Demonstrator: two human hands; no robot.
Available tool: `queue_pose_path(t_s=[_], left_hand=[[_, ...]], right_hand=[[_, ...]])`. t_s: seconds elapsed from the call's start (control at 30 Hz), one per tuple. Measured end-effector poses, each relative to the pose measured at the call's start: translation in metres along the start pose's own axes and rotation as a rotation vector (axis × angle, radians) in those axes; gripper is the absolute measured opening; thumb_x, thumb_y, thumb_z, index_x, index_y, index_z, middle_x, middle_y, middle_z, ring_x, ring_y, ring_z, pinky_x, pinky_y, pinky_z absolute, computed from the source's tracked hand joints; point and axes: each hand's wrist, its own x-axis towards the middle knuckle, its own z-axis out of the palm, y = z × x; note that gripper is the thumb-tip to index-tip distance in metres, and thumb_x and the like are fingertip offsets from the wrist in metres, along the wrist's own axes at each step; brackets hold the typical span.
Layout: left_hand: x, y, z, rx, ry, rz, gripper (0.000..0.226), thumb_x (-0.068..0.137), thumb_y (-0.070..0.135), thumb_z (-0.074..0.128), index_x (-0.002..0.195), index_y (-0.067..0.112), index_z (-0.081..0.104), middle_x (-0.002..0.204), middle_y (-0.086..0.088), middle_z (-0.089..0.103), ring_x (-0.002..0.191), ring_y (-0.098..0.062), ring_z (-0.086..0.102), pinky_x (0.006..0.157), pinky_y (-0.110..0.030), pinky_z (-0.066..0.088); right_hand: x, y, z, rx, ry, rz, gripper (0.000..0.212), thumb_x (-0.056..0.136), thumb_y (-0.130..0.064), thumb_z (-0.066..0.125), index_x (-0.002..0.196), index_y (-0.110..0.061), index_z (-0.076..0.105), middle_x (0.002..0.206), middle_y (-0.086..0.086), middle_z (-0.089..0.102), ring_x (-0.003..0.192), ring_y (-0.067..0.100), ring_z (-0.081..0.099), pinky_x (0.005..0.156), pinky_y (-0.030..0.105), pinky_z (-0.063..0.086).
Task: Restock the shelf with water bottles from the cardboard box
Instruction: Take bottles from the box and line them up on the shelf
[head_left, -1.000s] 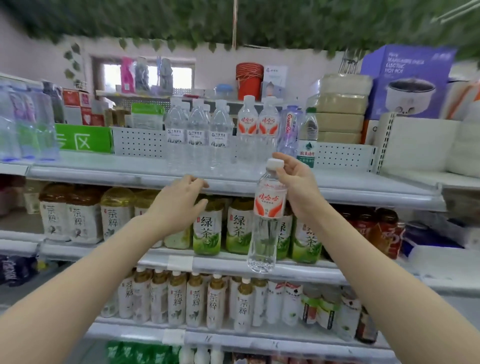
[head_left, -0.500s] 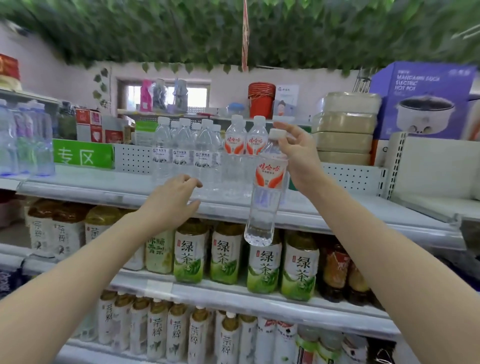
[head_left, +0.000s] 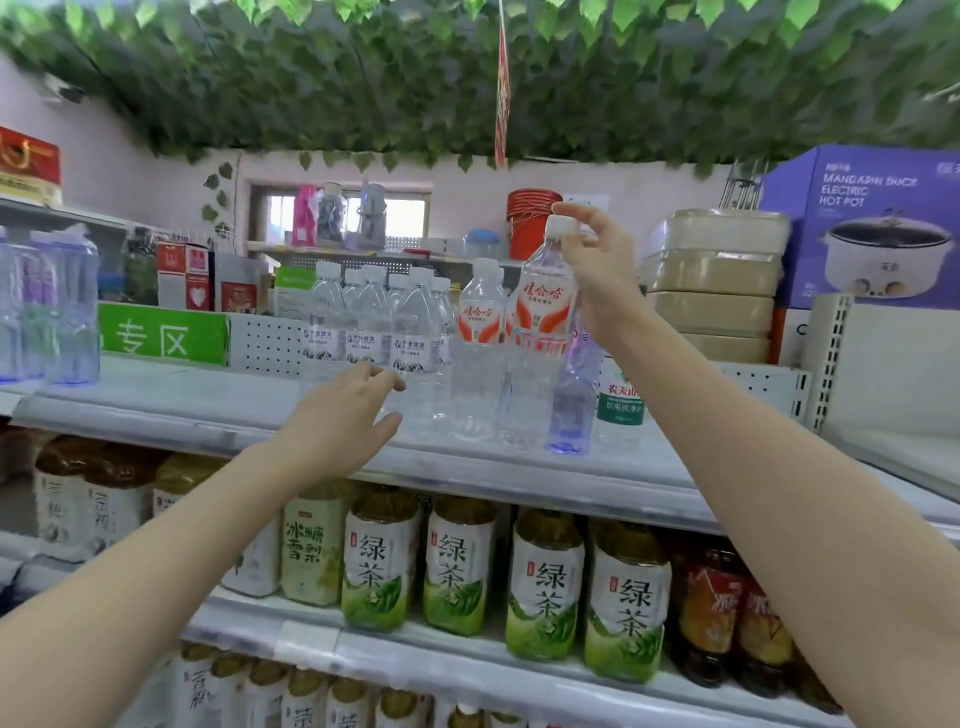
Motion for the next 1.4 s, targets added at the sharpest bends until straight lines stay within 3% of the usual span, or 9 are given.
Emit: queue_pose_path(t_s=[0.2, 0.37, 0.53, 0.63, 0.7, 0.9, 1.2, 1.33, 1.4], left_hand=[[0.016, -0.01, 0.009, 0.012, 0.003, 0.012, 0.041, 0.096, 0.037, 0.043, 0.135, 0.024, 0.041, 0.138, 0.001, 0.039, 0.119, -0.018, 0.046, 0.091, -0.033, 0.043], [0.025, -0.016, 0.013, 0.01, 0.033, 0.024, 0.04, 0.096, 0.038, 0.042, 0.134, 0.025, 0.042, 0.139, 0.004, 0.038, 0.122, -0.017, 0.043, 0.095, -0.034, 0.042], [0.029, -0.02, 0.015, 0.01, 0.06, 0.054, 0.039, 0.096, 0.038, 0.042, 0.133, 0.026, 0.042, 0.141, 0.005, 0.036, 0.126, -0.017, 0.041, 0.1, -0.033, 0.038], [0.03, -0.025, 0.015, 0.007, 0.087, 0.057, 0.038, 0.096, 0.038, 0.042, 0.133, 0.028, 0.042, 0.141, 0.006, 0.036, 0.126, -0.015, 0.041, 0.1, -0.031, 0.037], [0.03, -0.027, 0.016, 0.003, 0.093, 0.055, 0.038, 0.096, 0.038, 0.042, 0.132, 0.029, 0.042, 0.141, 0.007, 0.035, 0.126, -0.014, 0.041, 0.099, -0.03, 0.037], [0.027, -0.037, 0.012, -0.004, 0.096, 0.038, 0.037, 0.095, 0.038, 0.044, 0.131, 0.028, 0.043, 0.14, 0.008, 0.037, 0.124, -0.015, 0.042, 0.098, -0.031, 0.039], [0.02, -0.038, 0.01, 0.017, 0.097, 0.038, 0.038, 0.094, 0.035, 0.046, 0.131, 0.024, 0.046, 0.137, 0.003, 0.041, 0.123, -0.018, 0.043, 0.097, -0.032, 0.039], [0.018, -0.034, 0.009, 0.023, 0.075, 0.033, 0.039, 0.095, 0.036, 0.044, 0.132, 0.025, 0.043, 0.14, 0.002, 0.038, 0.127, -0.019, 0.039, 0.1, -0.034, 0.037], [0.016, -0.033, 0.008, 0.022, 0.062, 0.026, 0.039, 0.096, 0.036, 0.043, 0.132, 0.025, 0.043, 0.141, 0.002, 0.036, 0.128, -0.019, 0.038, 0.101, -0.034, 0.037]], right_hand=[[0.015, 0.025, 0.011, -0.002, -0.022, -0.011, 0.02, 0.099, -0.012, 0.043, 0.114, -0.015, 0.055, 0.098, -0.008, 0.058, 0.095, 0.009, 0.058, 0.092, 0.036, 0.051], [0.02, 0.041, 0.024, -0.007, -0.041, -0.025, 0.018, 0.1, -0.011, 0.042, 0.111, -0.019, 0.054, 0.094, -0.009, 0.06, 0.087, 0.004, 0.059, 0.069, 0.017, 0.051], [0.026, 0.049, 0.04, -0.045, -0.085, -0.057, 0.022, 0.099, -0.008, 0.042, 0.108, -0.021, 0.057, 0.108, 0.004, 0.063, 0.099, 0.018, 0.061, 0.093, 0.043, 0.051], [0.026, 0.058, 0.046, -0.066, -0.082, -0.043, 0.024, 0.099, -0.008, 0.042, 0.106, -0.025, 0.057, 0.096, 0.006, 0.064, 0.102, 0.051, 0.052, 0.086, 0.06, 0.048], [0.026, 0.066, 0.051, -0.061, -0.087, -0.031, 0.023, 0.099, -0.009, 0.042, 0.107, -0.024, 0.057, 0.092, 0.0, 0.064, 0.101, 0.05, 0.054, 0.084, 0.061, 0.048], [0.033, 0.07, 0.06, -0.162, -0.154, -0.005, 0.025, 0.101, -0.015, 0.039, 0.121, -0.02, 0.053, 0.11, 0.004, 0.062, 0.1, 0.031, 0.061, 0.086, 0.044, 0.054], [0.023, 0.071, 0.056, -0.434, -0.195, -0.081, 0.054, 0.096, -0.006, 0.049, 0.146, -0.015, 0.03, 0.147, 0.008, 0.039, 0.135, 0.025, 0.037, 0.111, 0.043, 0.034], [0.001, 0.079, 0.05, -0.507, -0.241, -0.107, 0.071, 0.089, -0.002, 0.059, 0.149, -0.014, 0.022, 0.155, 0.005, 0.025, 0.139, 0.016, 0.027, 0.112, 0.021, 0.017], [-0.014, 0.087, 0.048, -0.538, -0.228, -0.146, 0.077, 0.085, 0.001, 0.064, 0.148, -0.015, 0.023, 0.154, 0.004, 0.026, 0.14, 0.014, 0.024, 0.115, 0.025, 0.017]])
